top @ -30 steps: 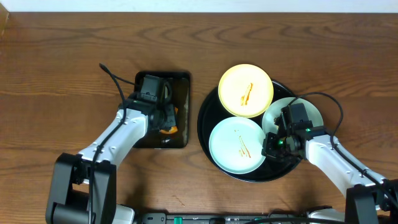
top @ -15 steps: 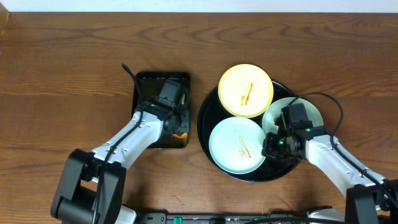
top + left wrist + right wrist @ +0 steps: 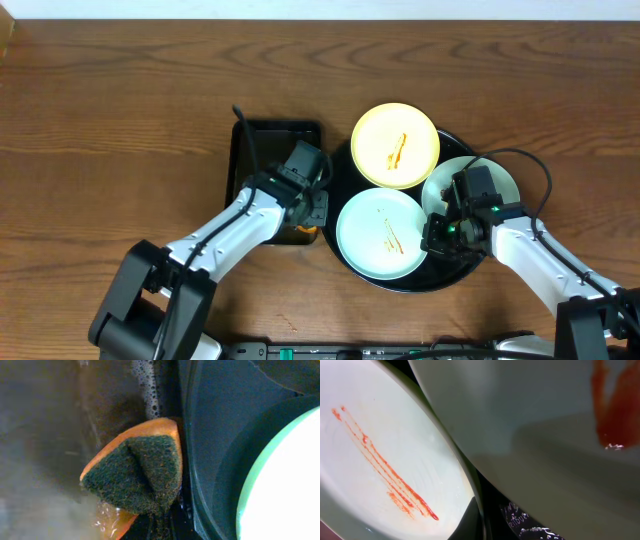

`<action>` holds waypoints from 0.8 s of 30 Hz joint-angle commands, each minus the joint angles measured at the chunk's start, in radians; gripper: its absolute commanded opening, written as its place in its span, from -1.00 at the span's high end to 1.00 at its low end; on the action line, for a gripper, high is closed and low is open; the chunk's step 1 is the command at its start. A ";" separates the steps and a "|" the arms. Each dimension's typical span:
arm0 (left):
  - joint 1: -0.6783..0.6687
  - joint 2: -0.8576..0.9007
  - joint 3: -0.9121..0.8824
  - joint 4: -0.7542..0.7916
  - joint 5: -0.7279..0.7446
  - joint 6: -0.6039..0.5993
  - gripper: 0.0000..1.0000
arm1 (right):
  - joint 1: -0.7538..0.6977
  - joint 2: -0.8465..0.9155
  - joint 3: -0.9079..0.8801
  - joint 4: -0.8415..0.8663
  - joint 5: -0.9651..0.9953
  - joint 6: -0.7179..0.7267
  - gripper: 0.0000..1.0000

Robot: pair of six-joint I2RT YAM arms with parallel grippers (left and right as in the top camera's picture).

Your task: Clean dirty plates on tray and stack at the side

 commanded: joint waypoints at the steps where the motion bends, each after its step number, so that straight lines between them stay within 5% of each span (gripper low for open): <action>1: -0.020 0.008 -0.008 0.002 0.040 -0.013 0.85 | 0.006 0.004 -0.005 -0.008 0.003 0.006 0.98; 9: -0.020 -0.077 0.025 -0.046 -0.119 -0.005 0.85 | 0.006 0.004 -0.005 -0.010 0.003 0.006 0.98; 24: -0.020 -0.245 0.026 0.022 -0.204 0.019 0.85 | 0.006 0.004 -0.005 -0.010 0.003 0.006 0.98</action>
